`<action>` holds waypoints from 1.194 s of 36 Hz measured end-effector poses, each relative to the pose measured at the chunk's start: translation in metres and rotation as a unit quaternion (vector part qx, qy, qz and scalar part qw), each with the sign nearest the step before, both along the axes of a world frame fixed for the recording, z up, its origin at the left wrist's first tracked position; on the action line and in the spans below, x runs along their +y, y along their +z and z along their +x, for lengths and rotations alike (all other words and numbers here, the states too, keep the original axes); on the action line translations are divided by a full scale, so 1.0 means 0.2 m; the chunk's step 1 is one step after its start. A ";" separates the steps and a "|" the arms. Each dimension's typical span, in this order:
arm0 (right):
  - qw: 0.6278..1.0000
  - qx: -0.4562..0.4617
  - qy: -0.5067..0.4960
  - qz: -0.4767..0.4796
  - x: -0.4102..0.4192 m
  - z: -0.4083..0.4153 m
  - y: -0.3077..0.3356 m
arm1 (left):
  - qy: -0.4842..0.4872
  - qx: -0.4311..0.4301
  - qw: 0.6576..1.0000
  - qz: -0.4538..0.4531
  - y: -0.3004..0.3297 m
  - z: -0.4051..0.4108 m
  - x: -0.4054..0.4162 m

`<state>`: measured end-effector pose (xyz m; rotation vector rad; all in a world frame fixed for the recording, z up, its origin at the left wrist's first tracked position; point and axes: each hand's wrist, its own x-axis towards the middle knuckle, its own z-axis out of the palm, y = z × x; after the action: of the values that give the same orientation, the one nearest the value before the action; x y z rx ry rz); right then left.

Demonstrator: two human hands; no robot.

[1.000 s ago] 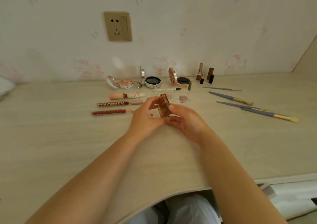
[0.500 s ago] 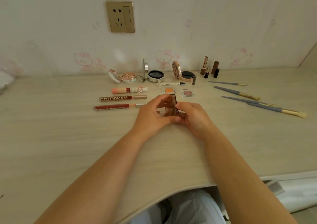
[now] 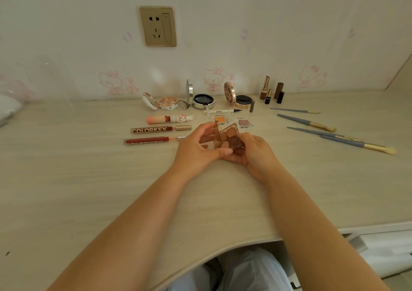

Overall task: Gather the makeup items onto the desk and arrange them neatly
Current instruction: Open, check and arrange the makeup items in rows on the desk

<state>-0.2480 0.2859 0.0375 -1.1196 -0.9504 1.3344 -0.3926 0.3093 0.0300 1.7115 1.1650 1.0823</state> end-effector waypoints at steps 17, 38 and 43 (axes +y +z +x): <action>0.892 -0.445 0.013 0.076 0.08 0.13 0.00 | 0.027 0.012 0.998 -0.049 -0.01 -0.01 0.06; 0.817 -0.574 -0.028 0.044 0.14 0.10 -0.04 | 0.030 0.091 0.995 -0.040 0.02 -0.03 0.11; 0.808 -0.587 -0.033 0.039 0.13 0.09 -0.04 | 0.059 0.106 0.992 -0.028 -0.02 -0.03 0.13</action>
<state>-0.2305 0.3124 0.0293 -1.9230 -1.7802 0.3924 -0.3977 0.3348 0.0252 1.7642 1.4306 0.9440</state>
